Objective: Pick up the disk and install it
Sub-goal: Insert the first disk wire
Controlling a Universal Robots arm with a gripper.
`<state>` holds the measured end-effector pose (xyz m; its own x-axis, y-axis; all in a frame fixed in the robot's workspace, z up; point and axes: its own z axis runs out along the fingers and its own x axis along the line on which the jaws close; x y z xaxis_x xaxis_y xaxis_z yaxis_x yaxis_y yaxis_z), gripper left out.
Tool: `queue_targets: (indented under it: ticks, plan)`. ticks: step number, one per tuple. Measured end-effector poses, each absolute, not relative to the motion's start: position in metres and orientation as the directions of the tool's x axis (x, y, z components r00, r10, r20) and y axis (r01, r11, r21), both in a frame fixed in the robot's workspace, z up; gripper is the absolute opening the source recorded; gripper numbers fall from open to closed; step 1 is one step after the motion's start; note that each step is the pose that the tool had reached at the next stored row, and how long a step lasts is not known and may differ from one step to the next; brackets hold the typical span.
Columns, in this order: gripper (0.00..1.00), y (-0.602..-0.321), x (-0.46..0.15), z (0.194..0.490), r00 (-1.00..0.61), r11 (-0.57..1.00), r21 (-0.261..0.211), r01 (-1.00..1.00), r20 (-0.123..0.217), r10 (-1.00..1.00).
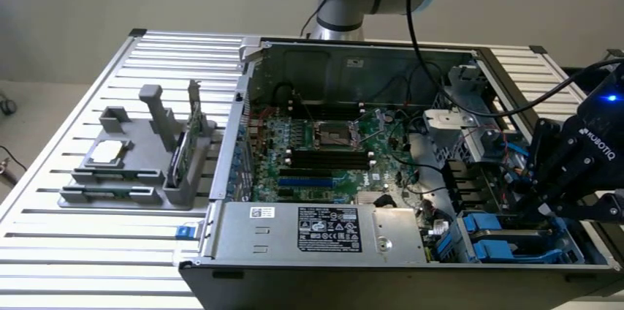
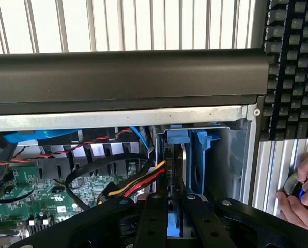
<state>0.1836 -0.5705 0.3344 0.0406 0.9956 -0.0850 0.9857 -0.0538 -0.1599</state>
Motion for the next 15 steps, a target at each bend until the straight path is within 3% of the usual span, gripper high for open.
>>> queue_targets:
  ticks: [15]
  plan:
    - [0.16, -0.5704, 0.1851, 0.3317, 0.040, -0.054, -0.161, 0.986, -0.085, 0.996]
